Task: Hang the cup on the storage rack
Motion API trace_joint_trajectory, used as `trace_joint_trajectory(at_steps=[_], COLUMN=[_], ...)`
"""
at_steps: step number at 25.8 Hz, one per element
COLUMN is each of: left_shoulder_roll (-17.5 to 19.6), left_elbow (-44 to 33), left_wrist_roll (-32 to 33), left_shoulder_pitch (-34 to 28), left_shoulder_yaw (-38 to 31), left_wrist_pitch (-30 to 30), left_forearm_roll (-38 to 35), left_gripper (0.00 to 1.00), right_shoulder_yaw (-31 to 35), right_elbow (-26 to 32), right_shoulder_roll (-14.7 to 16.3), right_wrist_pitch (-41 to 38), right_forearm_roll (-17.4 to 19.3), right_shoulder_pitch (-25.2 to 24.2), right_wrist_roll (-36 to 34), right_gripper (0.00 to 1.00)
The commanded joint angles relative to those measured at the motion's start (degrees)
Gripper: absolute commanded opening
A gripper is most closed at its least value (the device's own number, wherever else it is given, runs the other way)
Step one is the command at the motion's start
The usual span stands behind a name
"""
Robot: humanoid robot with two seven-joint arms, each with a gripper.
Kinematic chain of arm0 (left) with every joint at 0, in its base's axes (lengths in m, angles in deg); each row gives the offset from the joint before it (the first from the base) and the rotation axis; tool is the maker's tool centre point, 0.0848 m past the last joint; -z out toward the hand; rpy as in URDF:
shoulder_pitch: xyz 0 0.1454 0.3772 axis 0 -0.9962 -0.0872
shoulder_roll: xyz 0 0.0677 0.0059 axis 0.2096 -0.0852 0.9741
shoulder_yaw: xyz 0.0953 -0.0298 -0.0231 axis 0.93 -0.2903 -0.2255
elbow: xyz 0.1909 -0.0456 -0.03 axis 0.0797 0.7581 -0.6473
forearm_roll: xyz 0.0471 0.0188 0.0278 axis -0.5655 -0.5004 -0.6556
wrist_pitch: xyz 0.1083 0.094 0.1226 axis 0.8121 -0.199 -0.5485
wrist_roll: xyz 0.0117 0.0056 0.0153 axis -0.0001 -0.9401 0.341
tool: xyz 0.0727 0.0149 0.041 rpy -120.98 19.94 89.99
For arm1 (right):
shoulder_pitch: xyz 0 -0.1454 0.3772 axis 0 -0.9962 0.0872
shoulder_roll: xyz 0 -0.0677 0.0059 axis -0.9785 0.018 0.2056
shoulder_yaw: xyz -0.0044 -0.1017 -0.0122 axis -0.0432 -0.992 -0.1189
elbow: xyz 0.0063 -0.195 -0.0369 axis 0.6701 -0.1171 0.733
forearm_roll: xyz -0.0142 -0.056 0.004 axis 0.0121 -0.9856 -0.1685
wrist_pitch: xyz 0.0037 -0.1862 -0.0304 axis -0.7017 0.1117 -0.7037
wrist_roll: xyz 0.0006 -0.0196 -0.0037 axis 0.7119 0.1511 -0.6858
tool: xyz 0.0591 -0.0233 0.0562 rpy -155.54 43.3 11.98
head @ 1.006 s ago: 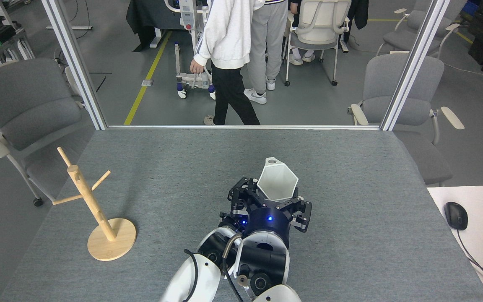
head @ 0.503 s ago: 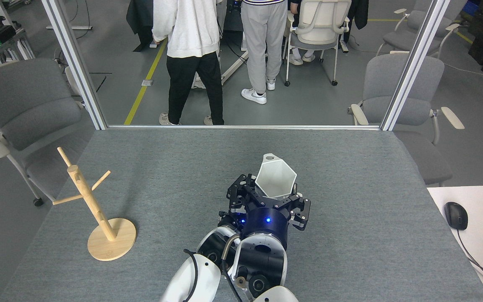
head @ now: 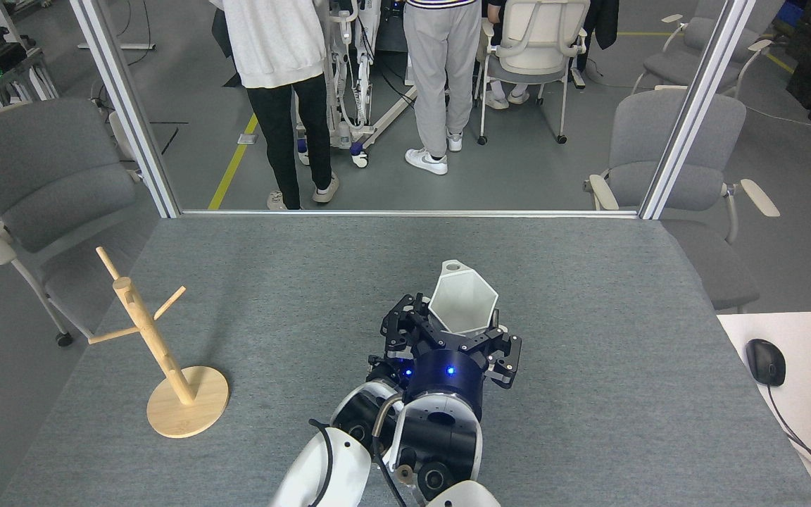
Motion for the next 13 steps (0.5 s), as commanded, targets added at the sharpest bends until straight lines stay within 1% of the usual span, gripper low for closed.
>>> trace_joint_trajectory(at_steps=[1,3,6,10,13], left_shoulder_roll=[0.0,0.0,0.0,0.0,0.0], left_elbow=[0.0,0.0,0.0,0.0,0.0], left_wrist_roll=[-0.1,-0.1,-0.1,-0.1,-0.1], left_shoulder_pitch=[0.0,0.0,0.0,0.0,0.0], left_shoulder_yaw=[0.0,0.0,0.0,0.0,0.0], left_wrist_pitch=[-1.5,-1.5,-1.5,-1.5,-1.5], left_forearm_roll=[0.0,0.0,0.0,0.0,0.0], left_gripper=[0.09,0.09,0.09,0.09,0.09], right_shoulder_yaw=[-9.7,-9.7,-9.6,-9.7,-9.6], right_elbow=[0.0,0.1,0.1,0.1,0.1], right_shoulder_roll=[0.0,-0.1,-0.1,-0.1,-0.1], right_wrist_pitch=[-1.8,-1.6,-1.8,-1.9,-2.0], right_forearm_roll=[-0.2,-0.3,0.0,0.1,0.3], right_shoulder_pitch=[-0.2,-0.2,-0.2,-0.2,-0.3], right_wrist_roll=[-8.6,-12.5,-21.2,-29.2,-36.5], right_gripper=[0.99,0.99,0.99,0.99,0.99])
